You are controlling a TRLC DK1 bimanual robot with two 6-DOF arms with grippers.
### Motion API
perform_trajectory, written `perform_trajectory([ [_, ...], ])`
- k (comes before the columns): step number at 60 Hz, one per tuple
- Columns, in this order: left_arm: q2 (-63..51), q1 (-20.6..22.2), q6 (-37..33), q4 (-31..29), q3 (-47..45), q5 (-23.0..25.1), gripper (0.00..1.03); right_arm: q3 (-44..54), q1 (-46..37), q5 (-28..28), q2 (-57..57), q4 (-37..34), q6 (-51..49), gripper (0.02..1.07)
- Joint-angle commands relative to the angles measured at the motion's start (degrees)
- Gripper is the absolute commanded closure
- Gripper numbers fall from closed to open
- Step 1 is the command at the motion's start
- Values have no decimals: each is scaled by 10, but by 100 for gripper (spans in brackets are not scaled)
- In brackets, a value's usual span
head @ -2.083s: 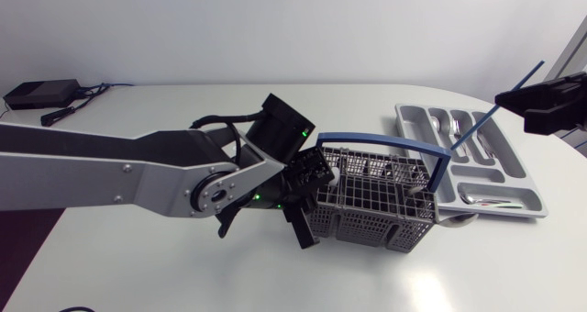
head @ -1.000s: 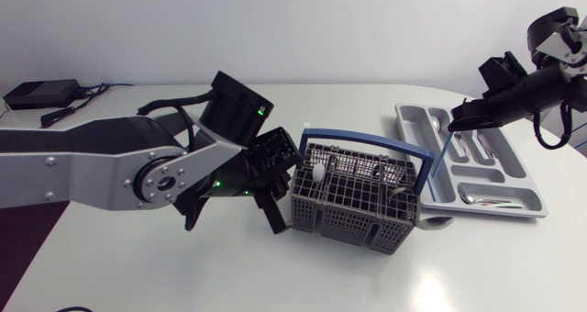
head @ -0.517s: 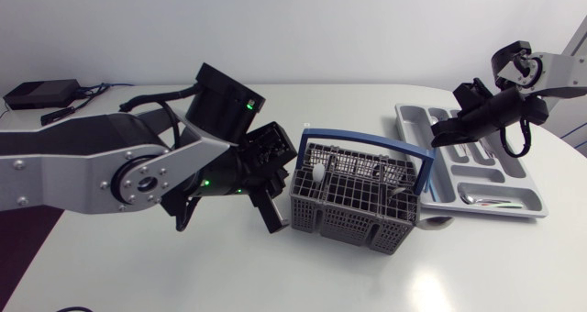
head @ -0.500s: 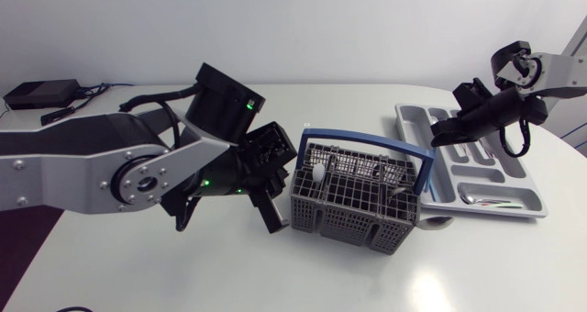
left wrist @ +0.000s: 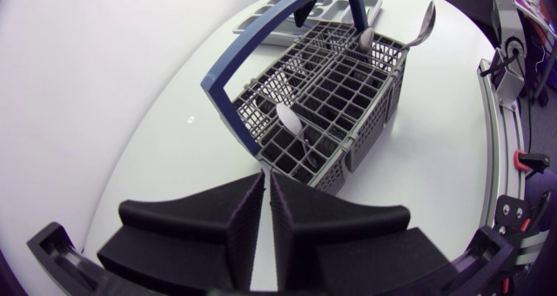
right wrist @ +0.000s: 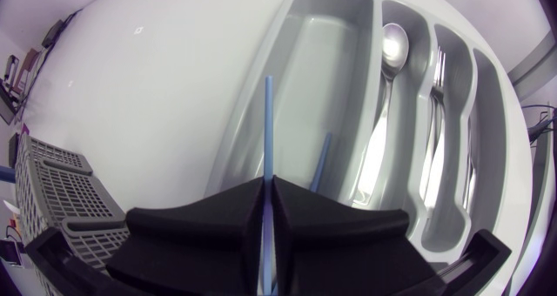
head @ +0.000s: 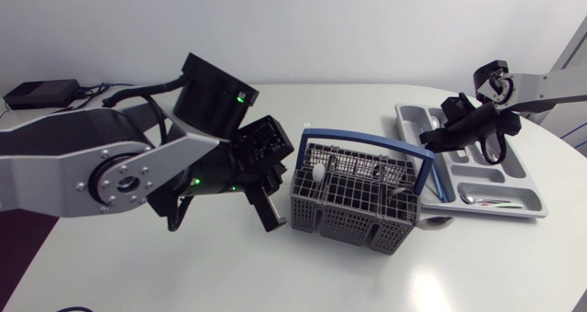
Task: Unload the cutlery basket into the drawer organizer.
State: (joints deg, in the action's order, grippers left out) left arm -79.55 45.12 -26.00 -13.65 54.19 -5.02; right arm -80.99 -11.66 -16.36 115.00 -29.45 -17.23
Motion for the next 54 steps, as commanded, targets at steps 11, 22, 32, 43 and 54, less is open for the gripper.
perform_trajectory([
  [11, 26, 3, -8, -7, -24, -5, 88, 21, 9, 34, -14, 35, 12, 56],
  [22, 34, 15, -8, -6, -27, -5, 88, 81, 21, 52, -119, 54, 2, 34],
  [32, 33, 30, -8, -3, -21, -9, 89, 156, 30, 46, -239, 56, -19, 32],
  [43, 27, 44, -7, -3, -15, -11, 89, 244, 39, 13, -386, 26, -39, 32],
  [54, 19, 59, -7, -3, -4, -12, 88, 305, 33, -50, -517, -41, -89, 33],
])
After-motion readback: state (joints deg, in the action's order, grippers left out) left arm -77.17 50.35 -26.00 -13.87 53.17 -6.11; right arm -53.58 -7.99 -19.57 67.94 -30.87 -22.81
